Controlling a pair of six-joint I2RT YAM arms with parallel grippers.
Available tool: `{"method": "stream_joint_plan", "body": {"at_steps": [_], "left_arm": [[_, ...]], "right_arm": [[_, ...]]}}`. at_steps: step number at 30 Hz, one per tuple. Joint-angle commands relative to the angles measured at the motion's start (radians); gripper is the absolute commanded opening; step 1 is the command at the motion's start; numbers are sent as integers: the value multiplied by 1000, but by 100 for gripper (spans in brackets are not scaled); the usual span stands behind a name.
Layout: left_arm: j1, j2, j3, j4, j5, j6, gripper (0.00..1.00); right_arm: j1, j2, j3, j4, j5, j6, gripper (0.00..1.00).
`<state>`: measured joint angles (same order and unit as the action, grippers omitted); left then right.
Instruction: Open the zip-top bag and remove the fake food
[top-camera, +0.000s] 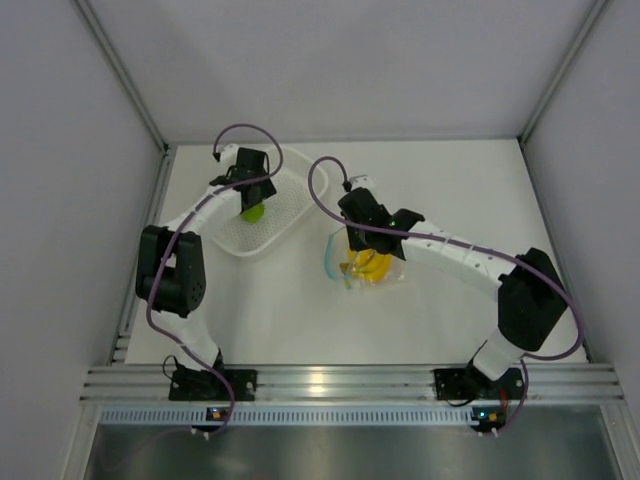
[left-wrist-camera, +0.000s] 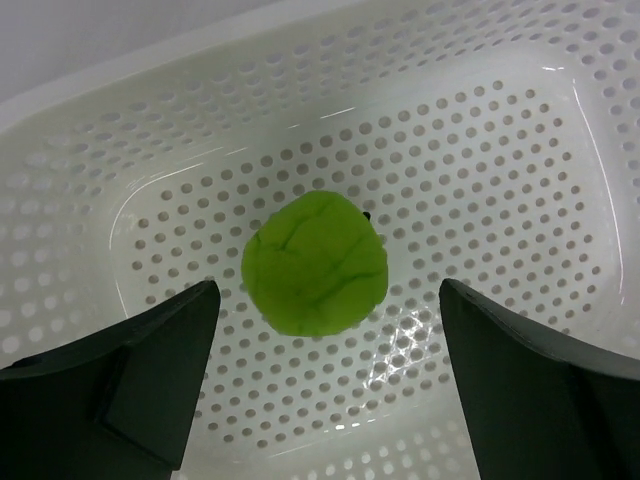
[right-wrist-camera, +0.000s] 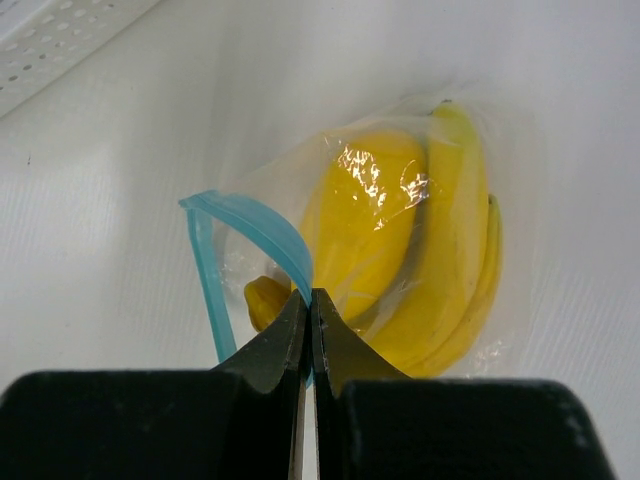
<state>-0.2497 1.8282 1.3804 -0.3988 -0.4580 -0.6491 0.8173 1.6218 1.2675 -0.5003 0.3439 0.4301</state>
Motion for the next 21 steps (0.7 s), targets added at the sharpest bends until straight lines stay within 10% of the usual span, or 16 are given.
{"method": "stream_joint_plan", "body": {"at_steps": [1, 14, 21], "left_arm": [[1, -23, 54, -11, 28, 17, 99], [-45, -360, -101, 0, 214, -9, 93], [-143, -564, -265, 64, 321, -26, 69]], "right_arm": [[-7, -56, 1, 25, -14, -1, 0], [-7, -76, -13, 39, -26, 38, 0], [-7, -112, -60, 75, -20, 61, 0]]}}
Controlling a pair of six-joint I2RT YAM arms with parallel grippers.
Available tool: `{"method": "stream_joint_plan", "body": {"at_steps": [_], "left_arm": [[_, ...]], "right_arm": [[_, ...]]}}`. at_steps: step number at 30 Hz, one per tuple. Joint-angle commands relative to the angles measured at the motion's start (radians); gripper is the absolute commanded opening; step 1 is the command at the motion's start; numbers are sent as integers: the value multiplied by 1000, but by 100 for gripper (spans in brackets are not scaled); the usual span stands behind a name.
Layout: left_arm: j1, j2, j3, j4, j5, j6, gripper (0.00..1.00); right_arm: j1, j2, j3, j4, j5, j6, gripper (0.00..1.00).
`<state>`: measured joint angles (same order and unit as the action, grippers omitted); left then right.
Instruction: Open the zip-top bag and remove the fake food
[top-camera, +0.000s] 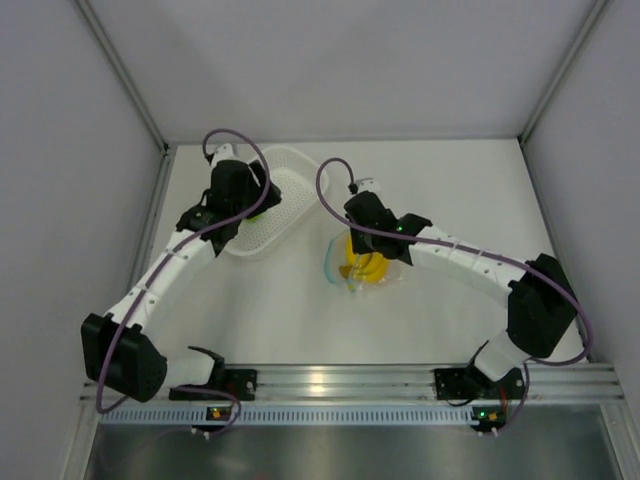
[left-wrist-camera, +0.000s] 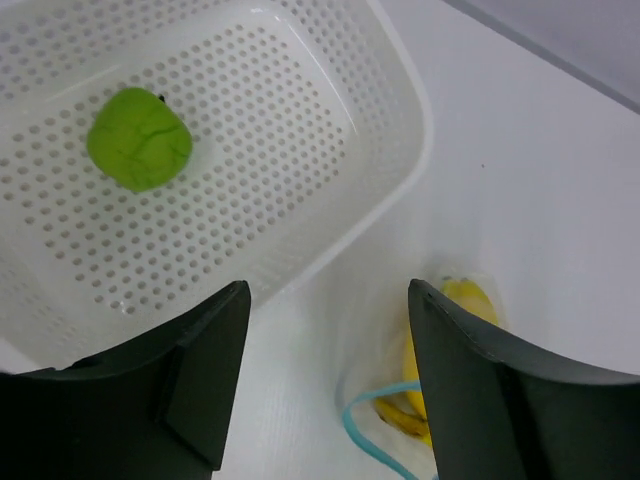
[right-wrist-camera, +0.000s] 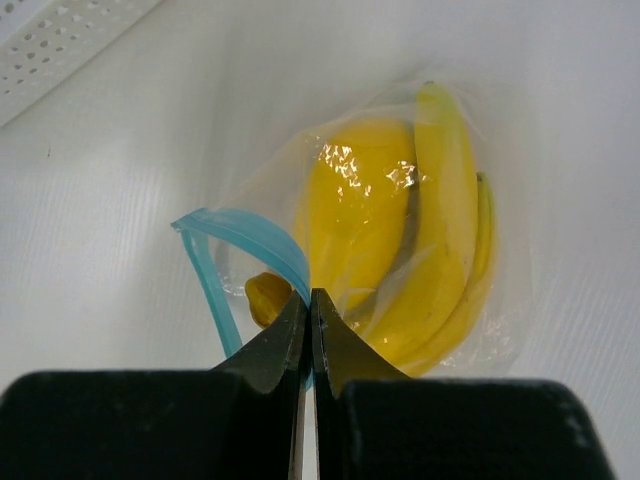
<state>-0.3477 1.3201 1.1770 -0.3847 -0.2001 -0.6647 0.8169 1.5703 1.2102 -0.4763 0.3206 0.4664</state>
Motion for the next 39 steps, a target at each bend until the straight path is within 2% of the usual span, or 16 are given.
{"method": "stream_joint_plan", "body": {"at_steps": [1, 4, 10, 13, 17, 22, 26, 29, 39], "left_arm": [[-97, -68, -72, 55, 61, -19, 66], [-215, -110, -111, 87, 33, -44, 56], [-384, -85, -145, 118, -21, -87, 48], [-430, -76, -180, 177, 7, -107, 47], [-479, -70, -240, 245, 21, -137, 40], [-497, -55, -338, 417, 62, -193, 35], [-505, 14, -367, 510, 53, -210, 32], [-508, 66, -367, 544, 27, -225, 32], [-511, 266, -300, 512, -97, -245, 44]], "right_arm": [[-7, -65, -6, 53, 3, 25, 0], [-7, -85, -21, 62, 1, 32, 0], [-7, -125, -58, 88, 6, 63, 0], [-7, -147, -75, 102, 18, 78, 0], [-7, -171, -92, 114, 20, 95, 0], [-7, -187, -97, 123, 3, 112, 0], [-7, -200, -101, 136, -34, 123, 0], [-7, -210, -115, 151, -73, 135, 0], [-7, -239, -167, 185, -195, 138, 0]]}}
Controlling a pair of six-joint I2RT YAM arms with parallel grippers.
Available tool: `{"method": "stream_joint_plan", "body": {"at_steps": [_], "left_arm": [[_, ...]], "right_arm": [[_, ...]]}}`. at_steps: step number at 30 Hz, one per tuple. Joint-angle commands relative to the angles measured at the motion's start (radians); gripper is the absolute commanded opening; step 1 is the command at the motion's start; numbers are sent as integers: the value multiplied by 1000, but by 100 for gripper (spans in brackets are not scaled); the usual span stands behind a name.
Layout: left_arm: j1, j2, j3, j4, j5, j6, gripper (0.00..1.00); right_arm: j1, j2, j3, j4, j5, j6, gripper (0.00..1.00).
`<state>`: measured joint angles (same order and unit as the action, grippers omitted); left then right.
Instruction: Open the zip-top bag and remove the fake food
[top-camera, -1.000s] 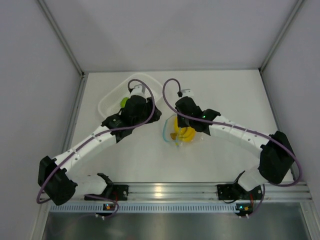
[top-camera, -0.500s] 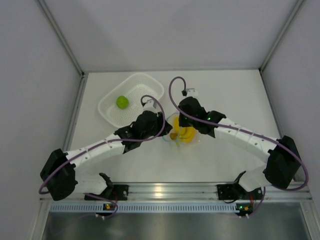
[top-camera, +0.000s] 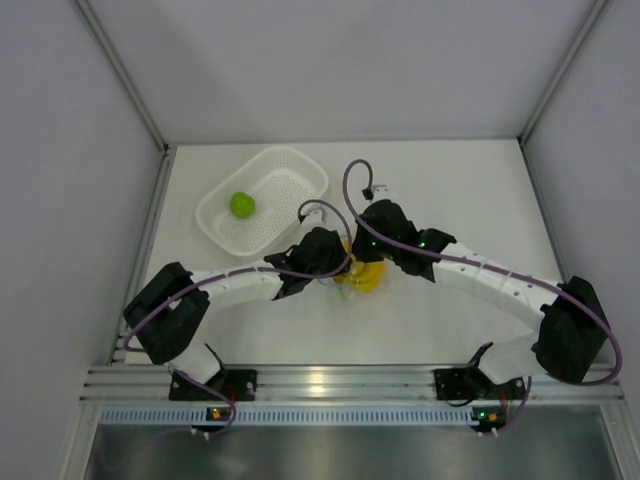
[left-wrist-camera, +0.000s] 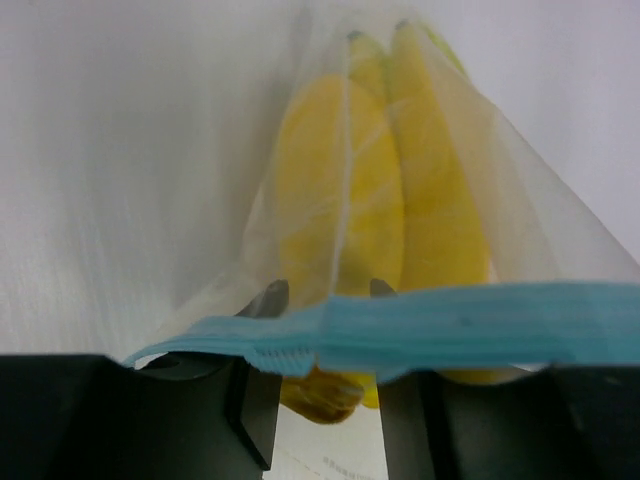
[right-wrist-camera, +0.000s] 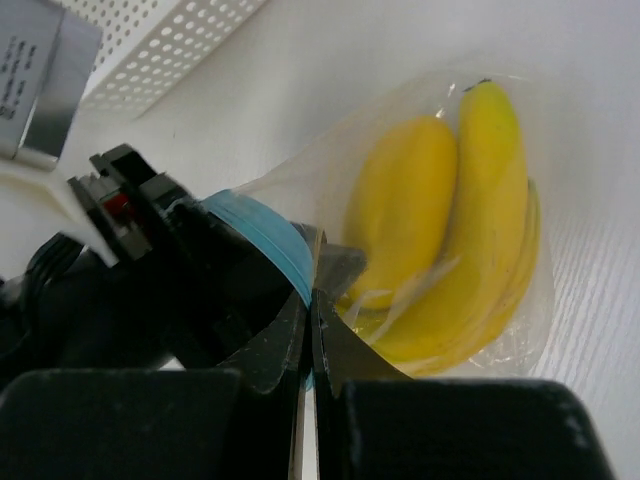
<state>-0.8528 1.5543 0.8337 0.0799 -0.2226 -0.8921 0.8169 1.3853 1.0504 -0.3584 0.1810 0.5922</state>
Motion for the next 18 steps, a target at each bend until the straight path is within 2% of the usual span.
{"method": "stream_joint_plan", "body": {"at_steps": [1, 4, 7, 8, 13, 18], "left_arm": [[-9, 44, 42, 49, -81, -21, 47], [-11, 96, 61, 54, -86, -30, 61], [-12, 145, 85, 70, -60, -19, 70], [-14, 162, 90, 87, -52, -19, 76], [-25, 211, 122, 138, 25, 4, 78], [-45, 164, 84, 136, -7, -19, 75]], "right_arm": [[-7, -58, -12, 71, -66, 9, 0], [-7, -55, -21, 78, -123, 3, 0], [-7, -51, -29, 78, -135, -2, 0], [-7, -48, -38, 81, -138, -3, 0], [-9, -46, -79, 104, -143, -2, 0], [-12, -57, -98, 111, -166, -8, 0]]}}
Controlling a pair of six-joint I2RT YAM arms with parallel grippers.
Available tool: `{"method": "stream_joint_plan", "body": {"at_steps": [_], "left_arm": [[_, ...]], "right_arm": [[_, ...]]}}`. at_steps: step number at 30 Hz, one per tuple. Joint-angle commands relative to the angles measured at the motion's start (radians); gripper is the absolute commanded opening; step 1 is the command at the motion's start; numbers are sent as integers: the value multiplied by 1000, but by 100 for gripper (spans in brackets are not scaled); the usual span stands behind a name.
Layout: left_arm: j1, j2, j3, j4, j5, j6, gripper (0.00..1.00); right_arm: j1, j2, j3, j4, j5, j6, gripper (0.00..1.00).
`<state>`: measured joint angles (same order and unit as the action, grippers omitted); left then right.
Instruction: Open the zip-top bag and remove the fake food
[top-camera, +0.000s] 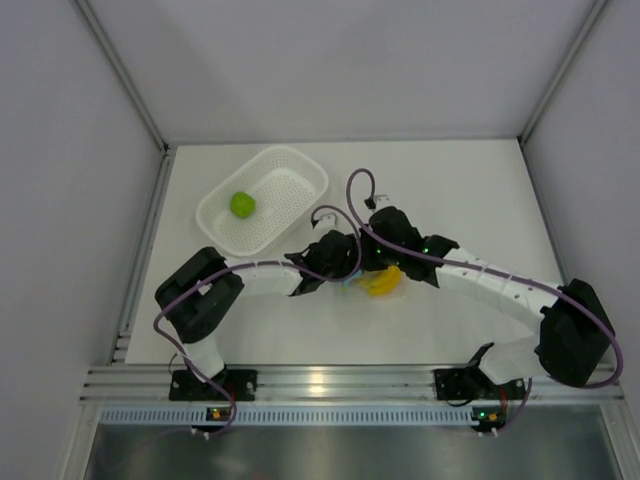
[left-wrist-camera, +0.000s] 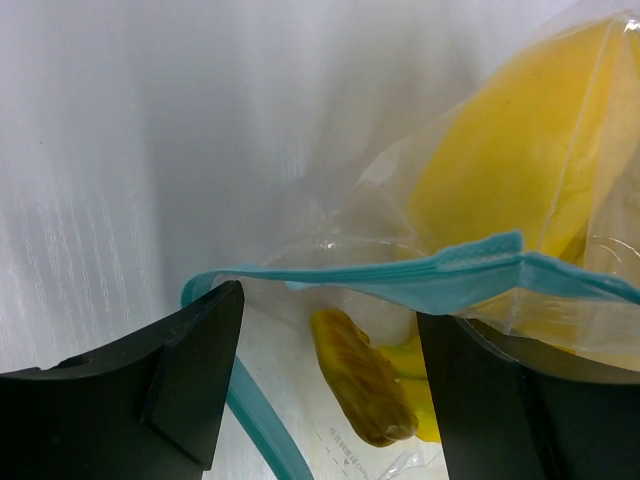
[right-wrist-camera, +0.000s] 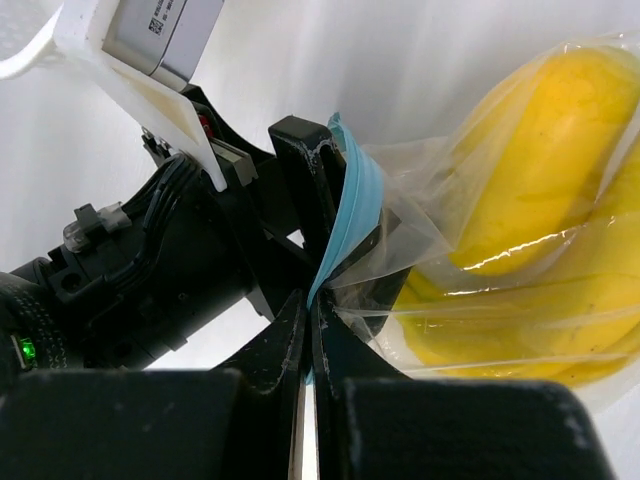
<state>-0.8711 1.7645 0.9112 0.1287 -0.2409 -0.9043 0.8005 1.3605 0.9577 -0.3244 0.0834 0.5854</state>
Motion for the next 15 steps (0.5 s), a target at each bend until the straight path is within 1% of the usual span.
{"method": "stream_joint_plan", "body": {"at_steps": [1, 4, 5, 9, 10, 12, 13, 14, 15], "left_arm": [[-28, -63, -8, 89, -1, -10, 75], [-29, -158, -73, 83, -31, -18, 75], [-29, -216, -104, 75, -49, -21, 75], [-35, -359, -149, -21, -110, -24, 76], [-35, -388, -158, -44, -119, -24, 76], [-35, -473, -181, -93, -136, -15, 76], [-37, -499, -187, -116, -144, -15, 77], [-37, -552, -192, -176, -150, -7, 77], [-39, -577, -195, -199, -153, 2, 77]], "right_arm": [[5, -32, -1, 77, -73, -2, 0], [6, -40, 10, 71, -77, -7, 0], [6, -41, 19, 70, -79, -9, 0], [6, -43, 21, 125, -204, 14, 0], [8, -41, 12, 148, -280, 22, 0], [6, -35, 3, 235, -374, 51, 0], [6, -22, -8, 276, -477, 68, 0], [8, -14, -13, 348, -519, 83, 0], [9, -8, -16, 376, -549, 108, 0]]}}
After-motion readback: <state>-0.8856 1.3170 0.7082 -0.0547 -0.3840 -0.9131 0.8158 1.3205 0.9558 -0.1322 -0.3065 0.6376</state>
